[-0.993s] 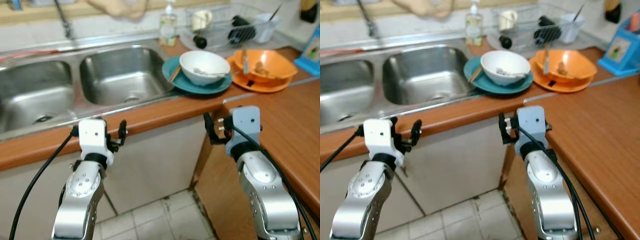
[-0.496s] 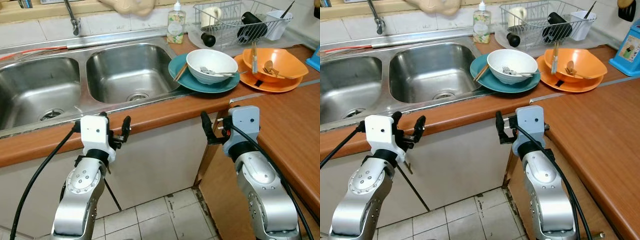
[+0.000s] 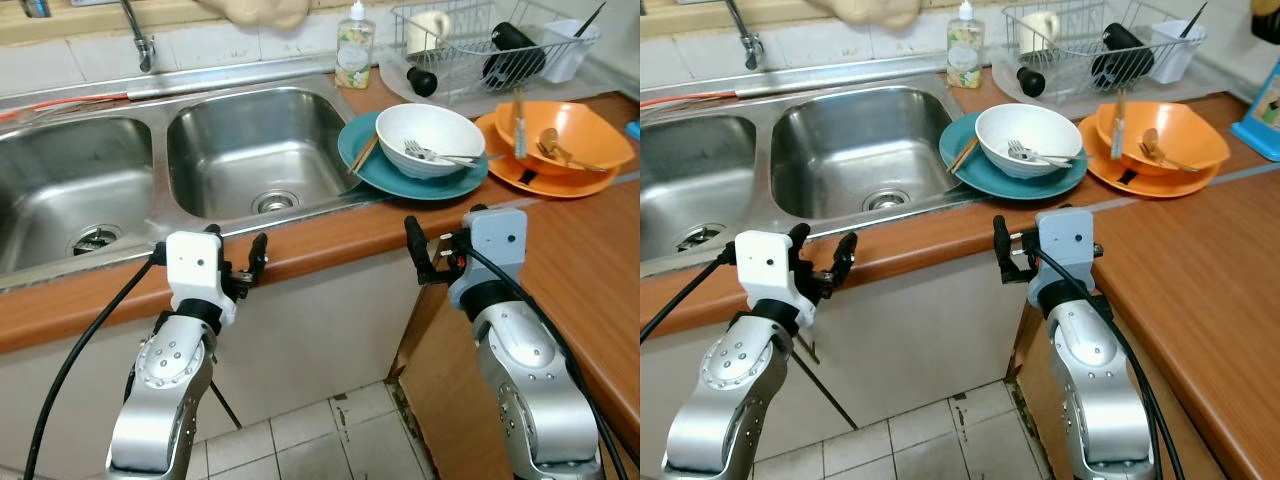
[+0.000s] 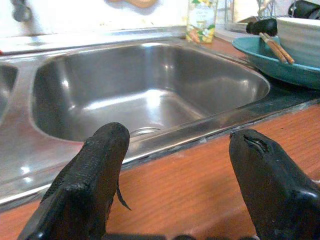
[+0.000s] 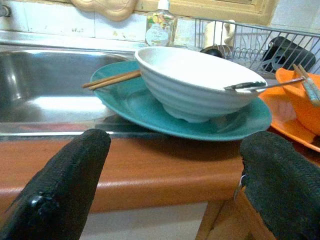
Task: Kitchen organization
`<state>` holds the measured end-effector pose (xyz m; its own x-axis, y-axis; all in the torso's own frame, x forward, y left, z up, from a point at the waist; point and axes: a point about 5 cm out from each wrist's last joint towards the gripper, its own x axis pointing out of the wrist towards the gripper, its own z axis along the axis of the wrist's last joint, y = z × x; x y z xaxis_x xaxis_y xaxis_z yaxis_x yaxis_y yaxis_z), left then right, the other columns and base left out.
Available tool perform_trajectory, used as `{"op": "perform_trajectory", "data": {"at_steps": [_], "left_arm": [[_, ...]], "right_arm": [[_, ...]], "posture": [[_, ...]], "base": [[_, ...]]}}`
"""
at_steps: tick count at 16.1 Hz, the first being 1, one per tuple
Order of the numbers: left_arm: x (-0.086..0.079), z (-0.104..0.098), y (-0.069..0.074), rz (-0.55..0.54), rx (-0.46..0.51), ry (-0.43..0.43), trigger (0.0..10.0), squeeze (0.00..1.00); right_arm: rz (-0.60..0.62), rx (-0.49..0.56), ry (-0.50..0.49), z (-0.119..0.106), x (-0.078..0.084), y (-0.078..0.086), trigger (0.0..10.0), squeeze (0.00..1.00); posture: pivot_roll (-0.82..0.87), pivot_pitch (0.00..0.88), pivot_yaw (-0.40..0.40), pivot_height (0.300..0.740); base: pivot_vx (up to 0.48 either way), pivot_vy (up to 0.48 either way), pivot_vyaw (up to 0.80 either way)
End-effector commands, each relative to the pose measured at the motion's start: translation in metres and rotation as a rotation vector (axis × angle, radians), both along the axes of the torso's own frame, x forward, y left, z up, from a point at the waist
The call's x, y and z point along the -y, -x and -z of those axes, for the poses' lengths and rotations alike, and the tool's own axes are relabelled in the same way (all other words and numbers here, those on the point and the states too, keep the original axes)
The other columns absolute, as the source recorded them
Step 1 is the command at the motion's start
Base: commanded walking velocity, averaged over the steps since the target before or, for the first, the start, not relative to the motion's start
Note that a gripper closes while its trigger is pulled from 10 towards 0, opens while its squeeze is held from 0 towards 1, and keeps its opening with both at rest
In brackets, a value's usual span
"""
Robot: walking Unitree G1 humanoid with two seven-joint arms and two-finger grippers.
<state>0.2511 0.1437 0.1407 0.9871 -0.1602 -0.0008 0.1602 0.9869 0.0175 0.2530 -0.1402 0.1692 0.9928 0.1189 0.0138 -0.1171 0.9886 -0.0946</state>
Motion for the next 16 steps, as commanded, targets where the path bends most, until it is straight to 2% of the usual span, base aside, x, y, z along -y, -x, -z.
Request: {"op": "perform_trajectory", "data": {"at_steps": [1,3,7,12,13,15,16], "left_arm": [[0.001,-0.003,0.001,0.006,0.017,-0.001,10.0,0.0],[0.001,-0.004,0.001,0.007,0.022,0.003,10.0,0.0],[0.0,-0.016,0.001,-0.005,0.101,0.054,10.0,0.0],[-0.002,-0.024,0.001,-0.013,0.145,0.045,10.0,0.0],[-0.003,-0.025,0.001,-0.014,0.149,0.044,10.0,0.0],[-0.005,-0.033,0.0,-0.015,0.173,0.039,10.0,0.0],[-0.006,-0.036,0.001,-0.013,0.182,0.037,10.0,0.0]], "right_arm": [[-0.02,0.04,-0.017,-0.008,-0.001,0.004,10.0,0.0],[-0.023,0.045,-0.013,-0.008,0.0,0.006,10.0,0.0],[-0.147,0.104,-0.086,-0.019,-0.005,0.018,10.0,0.0],[-0.225,0.169,-0.127,-0.037,-0.006,0.02,10.0,0.0],[-0.245,0.174,-0.119,-0.038,-0.008,0.02,10.0,0.0],[-0.298,0.204,-0.041,-0.044,-0.014,0.022,10.0,0.0],[-0.304,0.21,-0.035,-0.045,-0.015,0.023,10.0,0.0]], "posture": [[-0.12,0.0,0.028,0.74],[-0.13,0.0,0.027,0.74],[-0.13,0.0,0.023,0.74],[-0.12,0.0,0.022,0.74],[-0.12,0.0,0.022,0.74],[-0.12,0.0,0.02,0.74],[-0.12,0.0,0.021,0.74]], "base": [[0.274,0.0,-0.8],[0.272,0.0,-0.8],[0.271,0.0,0.0],[0.272,0.0,0.0],[0.274,0.0,0.0],[0.274,0.0,0.8],[0.274,0.0,0.8]]}}
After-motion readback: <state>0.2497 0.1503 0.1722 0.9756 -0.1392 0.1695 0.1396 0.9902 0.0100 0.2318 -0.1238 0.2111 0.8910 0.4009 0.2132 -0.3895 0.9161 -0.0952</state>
